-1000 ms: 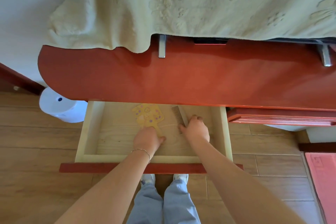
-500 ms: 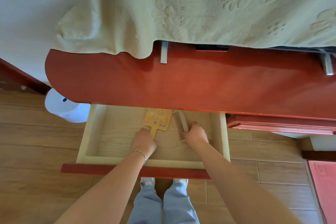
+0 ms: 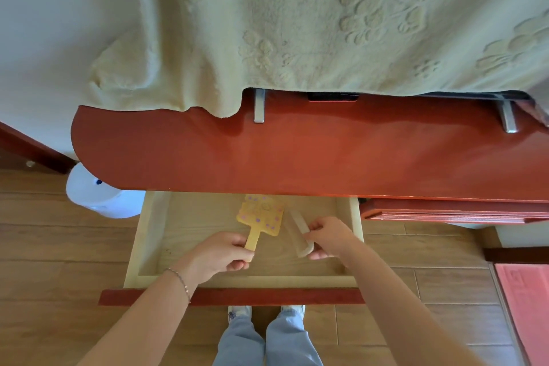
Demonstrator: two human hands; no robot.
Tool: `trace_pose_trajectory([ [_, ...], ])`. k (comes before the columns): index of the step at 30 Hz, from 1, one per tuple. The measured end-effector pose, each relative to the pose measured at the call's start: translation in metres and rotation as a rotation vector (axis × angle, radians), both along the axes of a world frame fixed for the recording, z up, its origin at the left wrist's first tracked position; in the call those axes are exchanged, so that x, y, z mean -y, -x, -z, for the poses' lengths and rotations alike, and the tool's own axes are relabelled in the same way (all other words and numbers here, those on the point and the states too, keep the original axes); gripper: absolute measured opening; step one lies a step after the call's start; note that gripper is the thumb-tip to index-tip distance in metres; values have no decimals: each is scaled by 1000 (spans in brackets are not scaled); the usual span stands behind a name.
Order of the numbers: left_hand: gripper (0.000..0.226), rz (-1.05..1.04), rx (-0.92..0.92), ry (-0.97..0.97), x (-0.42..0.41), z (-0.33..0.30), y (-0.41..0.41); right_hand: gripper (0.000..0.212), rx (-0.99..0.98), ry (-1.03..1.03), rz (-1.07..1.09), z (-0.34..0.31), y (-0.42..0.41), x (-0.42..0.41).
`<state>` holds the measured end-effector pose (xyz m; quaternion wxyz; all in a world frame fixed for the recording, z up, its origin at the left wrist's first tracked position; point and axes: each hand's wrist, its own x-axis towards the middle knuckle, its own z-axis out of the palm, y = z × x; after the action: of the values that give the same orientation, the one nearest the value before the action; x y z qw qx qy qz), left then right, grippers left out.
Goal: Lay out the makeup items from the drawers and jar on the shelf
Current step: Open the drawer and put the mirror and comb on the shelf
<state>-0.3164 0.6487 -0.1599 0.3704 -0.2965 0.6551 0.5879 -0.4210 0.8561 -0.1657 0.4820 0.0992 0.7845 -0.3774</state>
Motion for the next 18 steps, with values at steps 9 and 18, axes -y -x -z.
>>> trace_pose_trajectory([
  [9,15,410,-29,-274,38,-69,3,14,100,158,-266,-82,13,-59],
  [18,18,205,-279,-241,10,-87,45,16,-75,302,-21,-114,48,-62],
])
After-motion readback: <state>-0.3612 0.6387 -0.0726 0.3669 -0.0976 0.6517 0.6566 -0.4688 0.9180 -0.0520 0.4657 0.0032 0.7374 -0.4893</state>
